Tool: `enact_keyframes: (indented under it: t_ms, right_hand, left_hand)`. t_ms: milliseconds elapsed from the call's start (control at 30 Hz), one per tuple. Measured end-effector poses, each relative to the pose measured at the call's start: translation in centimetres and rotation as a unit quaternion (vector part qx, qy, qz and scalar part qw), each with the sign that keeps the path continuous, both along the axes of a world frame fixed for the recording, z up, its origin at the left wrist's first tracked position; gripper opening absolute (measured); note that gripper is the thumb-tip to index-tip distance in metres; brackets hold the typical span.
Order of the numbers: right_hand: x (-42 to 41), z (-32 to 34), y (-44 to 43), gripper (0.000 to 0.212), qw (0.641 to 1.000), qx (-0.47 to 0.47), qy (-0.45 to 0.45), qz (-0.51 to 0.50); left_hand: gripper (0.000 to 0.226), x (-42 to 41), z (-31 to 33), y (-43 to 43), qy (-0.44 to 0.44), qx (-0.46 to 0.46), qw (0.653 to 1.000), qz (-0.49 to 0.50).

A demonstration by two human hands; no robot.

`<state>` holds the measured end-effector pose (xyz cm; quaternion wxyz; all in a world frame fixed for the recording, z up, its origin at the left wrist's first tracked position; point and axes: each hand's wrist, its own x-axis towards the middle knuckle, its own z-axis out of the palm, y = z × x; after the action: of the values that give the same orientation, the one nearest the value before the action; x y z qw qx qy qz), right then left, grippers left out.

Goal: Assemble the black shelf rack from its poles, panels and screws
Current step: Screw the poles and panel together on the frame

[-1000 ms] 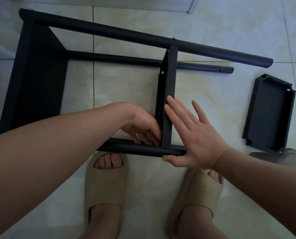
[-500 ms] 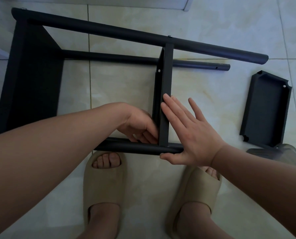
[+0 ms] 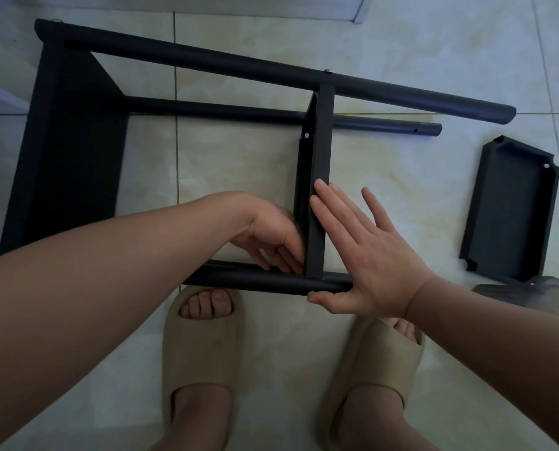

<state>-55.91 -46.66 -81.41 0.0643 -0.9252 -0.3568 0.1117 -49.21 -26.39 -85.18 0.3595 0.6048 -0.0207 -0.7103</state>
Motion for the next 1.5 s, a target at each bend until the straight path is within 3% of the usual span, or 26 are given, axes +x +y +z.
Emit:
enact_keyframes:
  t_ms: [400,1500]
  right_hand:
    - [-0.02,0.04,-0.01,0.113,1.000,-0.009,0.003,0.001]
    - [-0.02,0.16,0.03,0.115,1.000,-0.011,0.013,-0.002]
  left_hand:
    - [0.008,0.37,0.25,-0.17,-0.028,-0.009,0.999,-0.024]
    - [0.015,0.82,0.15,-0.05,0.015,-0.011,0.999,-0.032]
